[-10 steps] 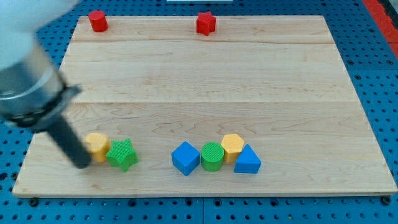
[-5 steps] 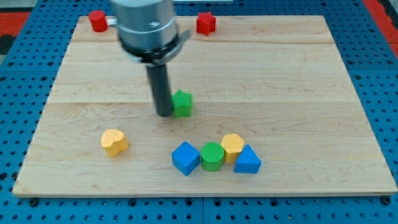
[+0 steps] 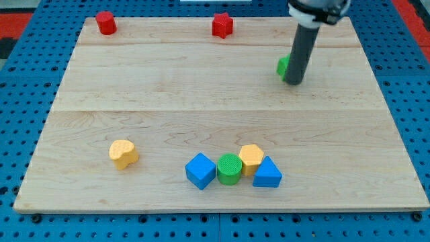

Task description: Separate the green star from the yellow heart

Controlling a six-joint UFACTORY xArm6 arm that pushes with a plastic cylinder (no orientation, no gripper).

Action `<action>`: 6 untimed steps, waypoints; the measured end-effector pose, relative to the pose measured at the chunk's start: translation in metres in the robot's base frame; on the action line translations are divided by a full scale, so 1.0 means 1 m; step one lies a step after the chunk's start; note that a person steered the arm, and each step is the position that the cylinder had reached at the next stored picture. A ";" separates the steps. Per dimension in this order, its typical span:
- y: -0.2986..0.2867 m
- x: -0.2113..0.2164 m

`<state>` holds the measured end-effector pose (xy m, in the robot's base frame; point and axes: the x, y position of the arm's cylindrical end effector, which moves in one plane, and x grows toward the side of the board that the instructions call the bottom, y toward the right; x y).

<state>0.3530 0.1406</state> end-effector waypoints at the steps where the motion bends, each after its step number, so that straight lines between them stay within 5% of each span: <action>1: 0.001 -0.066; 3: -0.053 -0.072; 6: 0.023 -0.106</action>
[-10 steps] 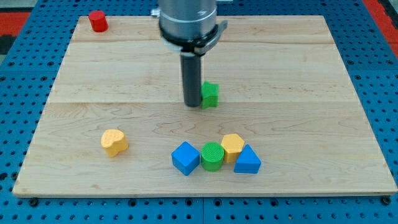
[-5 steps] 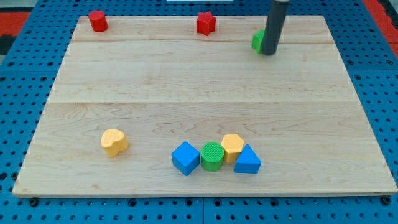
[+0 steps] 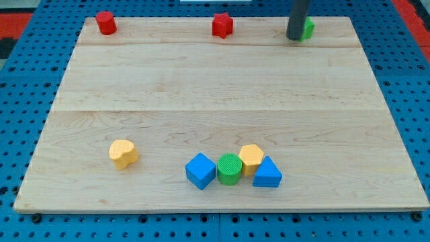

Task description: Separate the green star from the yellow heart

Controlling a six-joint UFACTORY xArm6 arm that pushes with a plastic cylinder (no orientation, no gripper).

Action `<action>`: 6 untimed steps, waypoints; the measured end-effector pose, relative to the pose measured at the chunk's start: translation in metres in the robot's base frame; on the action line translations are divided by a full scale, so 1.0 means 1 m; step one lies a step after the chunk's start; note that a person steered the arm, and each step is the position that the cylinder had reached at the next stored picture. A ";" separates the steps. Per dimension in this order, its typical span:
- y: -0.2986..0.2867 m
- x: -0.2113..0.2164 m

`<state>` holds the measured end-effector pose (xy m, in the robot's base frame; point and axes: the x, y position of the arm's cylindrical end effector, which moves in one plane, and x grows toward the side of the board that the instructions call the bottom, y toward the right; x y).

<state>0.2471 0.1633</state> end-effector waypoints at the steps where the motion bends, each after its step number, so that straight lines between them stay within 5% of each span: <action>1: 0.001 -0.018; 3: 0.000 -0.025; 6: -0.098 0.148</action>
